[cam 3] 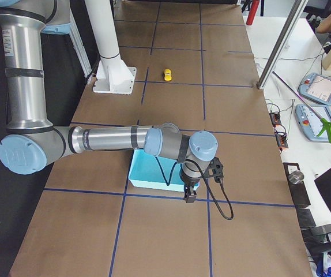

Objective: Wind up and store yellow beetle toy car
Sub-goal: 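Move the left gripper over the yellow beetle toy car, then lower the left gripper onto the roof of the yellow car, then press the car down and push it farther from the robot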

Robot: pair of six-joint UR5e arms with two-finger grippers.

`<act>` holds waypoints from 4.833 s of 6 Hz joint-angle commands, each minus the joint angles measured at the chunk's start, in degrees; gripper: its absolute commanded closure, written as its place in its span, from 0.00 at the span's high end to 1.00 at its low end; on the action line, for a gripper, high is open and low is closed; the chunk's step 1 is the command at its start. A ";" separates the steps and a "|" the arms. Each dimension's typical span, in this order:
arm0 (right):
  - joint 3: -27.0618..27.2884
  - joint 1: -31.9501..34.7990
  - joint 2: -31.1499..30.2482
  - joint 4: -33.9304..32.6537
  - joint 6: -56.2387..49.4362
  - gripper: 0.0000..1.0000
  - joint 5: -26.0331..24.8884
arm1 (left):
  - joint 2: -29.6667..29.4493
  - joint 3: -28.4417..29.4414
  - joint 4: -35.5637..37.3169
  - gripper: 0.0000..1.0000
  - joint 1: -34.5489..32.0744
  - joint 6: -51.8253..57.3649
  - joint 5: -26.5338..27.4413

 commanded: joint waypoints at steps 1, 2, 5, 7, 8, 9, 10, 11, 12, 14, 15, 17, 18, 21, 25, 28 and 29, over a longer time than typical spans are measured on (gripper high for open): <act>0.00 -0.04 0.00 0.00 0.00 1.00 0.00 | -3.92 -2.72 -0.02 1.00 6.81 0.00 0.42; 0.00 0.04 0.09 0.00 0.00 1.00 0.00 | -7.00 -2.65 0.32 1.00 10.59 0.09 0.52; 0.09 0.04 -0.09 -0.09 0.00 1.00 0.00 | -18.24 -1.85 -0.11 1.00 24.29 0.27 5.51; 0.18 0.04 -0.18 -0.09 0.00 1.00 0.00 | -25.71 1.11 -0.55 1.00 33.61 0.18 5.61; 0.18 0.04 -0.18 -0.09 0.00 1.00 0.09 | -30.01 4.01 -1.16 1.00 35.83 0.27 5.61; 0.18 -0.04 -0.18 -0.09 0.00 1.00 0.09 | -33.45 4.12 -1.25 1.00 38.03 0.35 6.57; 0.18 0.04 -0.26 -0.09 0.00 1.00 0.09 | -36.79 3.78 -1.26 1.00 41.53 0.36 11.71; 0.18 0.04 -0.35 -0.09 0.00 1.00 0.09 | -40.74 3.86 -0.73 1.00 45.65 0.27 13.59; 0.26 0.04 -0.53 -0.09 0.00 1.00 0.09 | -43.74 4.47 0.40 1.00 49.70 0.35 13.61; 0.26 0.04 -0.53 -0.09 0.00 1.00 0.09 | -50.68 8.41 10.39 1.00 52.71 0.79 13.79; 0.26 0.04 -0.53 -0.09 0.00 1.00 0.09 | -52.36 9.56 12.78 1.00 54.20 0.97 16.05; 0.26 0.04 -0.53 -0.09 0.00 1.00 0.18 | -53.17 9.66 17.62 1.00 56.24 7.80 24.31; 0.26 0.04 -0.53 -0.09 0.00 1.00 0.18 | -53.26 10.44 17.64 1.00 57.37 8.09 26.95; 0.26 0.04 -0.53 -0.09 0.00 1.00 0.18 | -53.26 14.92 16.86 1.00 61.16 7.83 31.63; 0.79 -0.04 -0.27 -0.09 0.09 1.00 0.44 | -53.00 18.00 13.43 1.00 61.87 7.65 27.94; 0.79 0.04 -0.27 -0.09 0.09 1.00 0.44 | -52.91 19.41 11.85 1.00 61.78 7.83 27.67; 0.79 0.04 -0.35 -0.09 0.09 1.00 0.44 | -52.91 19.68 11.67 0.82 61.78 7.74 27.59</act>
